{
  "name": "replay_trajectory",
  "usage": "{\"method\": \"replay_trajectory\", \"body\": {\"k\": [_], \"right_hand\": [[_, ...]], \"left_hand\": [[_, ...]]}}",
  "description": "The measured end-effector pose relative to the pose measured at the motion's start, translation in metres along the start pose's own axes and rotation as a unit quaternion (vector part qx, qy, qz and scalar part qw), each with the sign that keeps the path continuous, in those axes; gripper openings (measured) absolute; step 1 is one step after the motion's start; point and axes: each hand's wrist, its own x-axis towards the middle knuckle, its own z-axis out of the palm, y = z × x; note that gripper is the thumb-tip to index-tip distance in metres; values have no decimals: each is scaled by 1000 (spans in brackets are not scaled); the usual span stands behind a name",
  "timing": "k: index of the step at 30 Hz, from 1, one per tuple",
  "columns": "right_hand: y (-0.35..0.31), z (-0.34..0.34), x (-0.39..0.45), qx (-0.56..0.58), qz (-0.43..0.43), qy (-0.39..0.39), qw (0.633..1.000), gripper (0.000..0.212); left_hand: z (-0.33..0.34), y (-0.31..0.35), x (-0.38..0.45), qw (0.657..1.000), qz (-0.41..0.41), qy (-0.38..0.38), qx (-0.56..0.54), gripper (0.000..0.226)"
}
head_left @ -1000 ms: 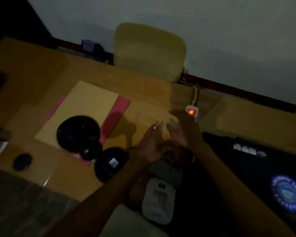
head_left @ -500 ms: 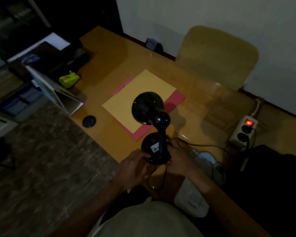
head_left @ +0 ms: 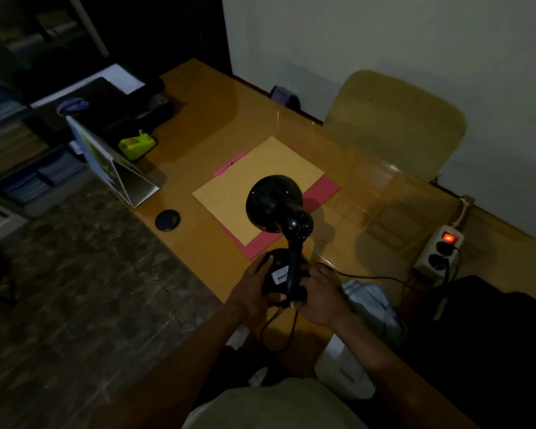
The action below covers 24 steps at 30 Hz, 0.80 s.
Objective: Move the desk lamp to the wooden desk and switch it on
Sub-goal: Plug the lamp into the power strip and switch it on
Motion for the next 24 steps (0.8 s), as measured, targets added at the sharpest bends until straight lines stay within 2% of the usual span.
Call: {"method": "replay_trajectory", "body": {"k": [3,6,9,13,16,19,21,24], "right_hand": [[-3,9,-4,3,-11,2,1000,33],[-2,11,-5,15,-20,14,1000,27],[3,8,-5,18,-26,36,999,15],[10,-6,-1,10,-12,39,999,11],[29,-25,6,19,33,46,998,16],[53,-44,9,12,82,107,991,14],[62,-53,9,3,113,141,984,13],[62,-59,12,-10,148,120,982,13]], "left_hand": [[-5,-7,-7,999,26,4,-24,102],[-8,-10,-8,999,46,6,-1,99],[-8,-10,-8,999,43,2,5,99],[-8,-10,-8,999,33,-10,-8,103],[-12,-6,-12,999,21,-20,-42,125],[-12,-6,-11,999,21,-5,-48,145],[-13,-3,-12,998,13,-11,-59,135],[-13,0,-11,998,10,-13,-67,119]]}}
